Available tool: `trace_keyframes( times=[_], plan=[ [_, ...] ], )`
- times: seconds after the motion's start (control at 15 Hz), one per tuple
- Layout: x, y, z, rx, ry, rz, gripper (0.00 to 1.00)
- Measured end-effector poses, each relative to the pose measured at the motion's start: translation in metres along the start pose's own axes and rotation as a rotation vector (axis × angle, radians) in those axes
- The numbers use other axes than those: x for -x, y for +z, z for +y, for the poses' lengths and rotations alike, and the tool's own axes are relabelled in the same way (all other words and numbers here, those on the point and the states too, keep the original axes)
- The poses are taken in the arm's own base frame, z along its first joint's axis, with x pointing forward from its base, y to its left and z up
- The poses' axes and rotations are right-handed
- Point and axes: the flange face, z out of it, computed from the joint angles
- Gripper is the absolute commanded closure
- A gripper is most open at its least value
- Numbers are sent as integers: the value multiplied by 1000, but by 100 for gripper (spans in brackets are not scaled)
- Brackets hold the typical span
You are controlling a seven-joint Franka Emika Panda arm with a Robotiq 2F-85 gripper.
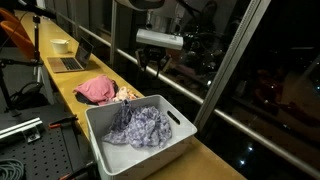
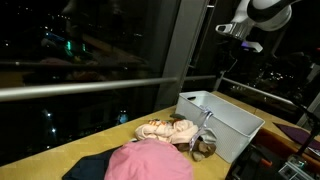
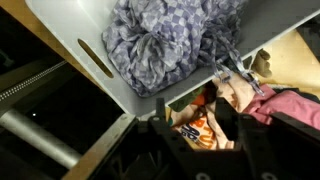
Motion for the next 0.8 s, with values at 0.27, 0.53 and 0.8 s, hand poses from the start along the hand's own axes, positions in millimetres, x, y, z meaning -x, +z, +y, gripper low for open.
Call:
trace_keyframes(
  times=[0.27,0.53,0.8],
  plan=[
    [-44,-12,-53,15,-124,-3,0],
    [-69,20,-103,-24,-245,-41,0],
    [-68,78,-134,-65,-355,-66,0]
  ],
)
